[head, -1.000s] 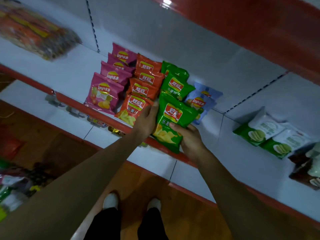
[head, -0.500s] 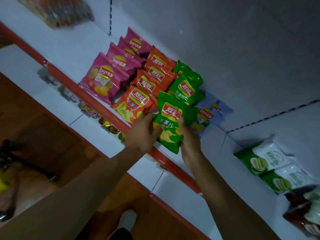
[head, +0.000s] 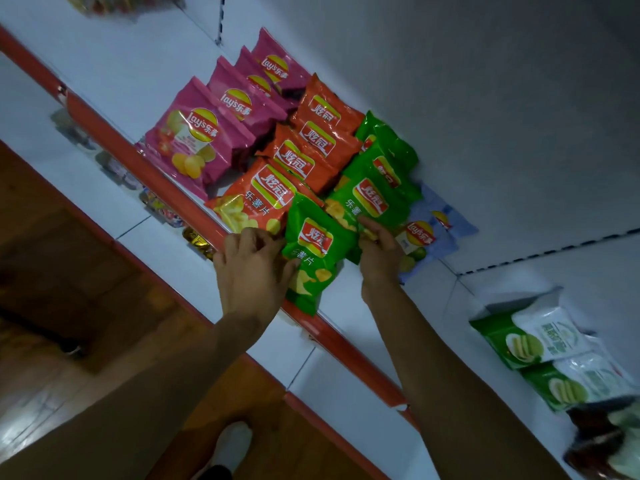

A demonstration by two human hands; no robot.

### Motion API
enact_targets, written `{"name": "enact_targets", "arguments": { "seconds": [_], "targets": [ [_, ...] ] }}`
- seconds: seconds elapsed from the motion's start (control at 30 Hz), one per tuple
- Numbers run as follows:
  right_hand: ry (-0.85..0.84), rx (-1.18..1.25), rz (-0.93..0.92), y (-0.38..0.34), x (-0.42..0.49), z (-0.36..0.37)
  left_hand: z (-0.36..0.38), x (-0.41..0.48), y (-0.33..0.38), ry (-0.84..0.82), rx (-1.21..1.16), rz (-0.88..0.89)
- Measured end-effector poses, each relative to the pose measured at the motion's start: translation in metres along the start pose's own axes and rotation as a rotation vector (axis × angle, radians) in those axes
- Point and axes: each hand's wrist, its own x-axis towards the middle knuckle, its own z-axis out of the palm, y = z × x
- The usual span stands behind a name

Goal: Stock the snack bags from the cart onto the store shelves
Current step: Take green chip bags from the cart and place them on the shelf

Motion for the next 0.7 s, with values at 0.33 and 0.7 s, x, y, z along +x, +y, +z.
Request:
{"name": "enact_targets", "arguments": {
  "seconds": [0.33,0.7],
  "targets": [
    [0.024,-0.247,-0.013,0.002,0.015,0.002,0.008,0.006,0.013,-0.025,-0.057,-0.023],
    [0.171,-0.043,-0.028,0.006,-0.002,-0.011,0.028,-0.007,0.022,-0.115,-0.251,-0.011]
  ]
}}
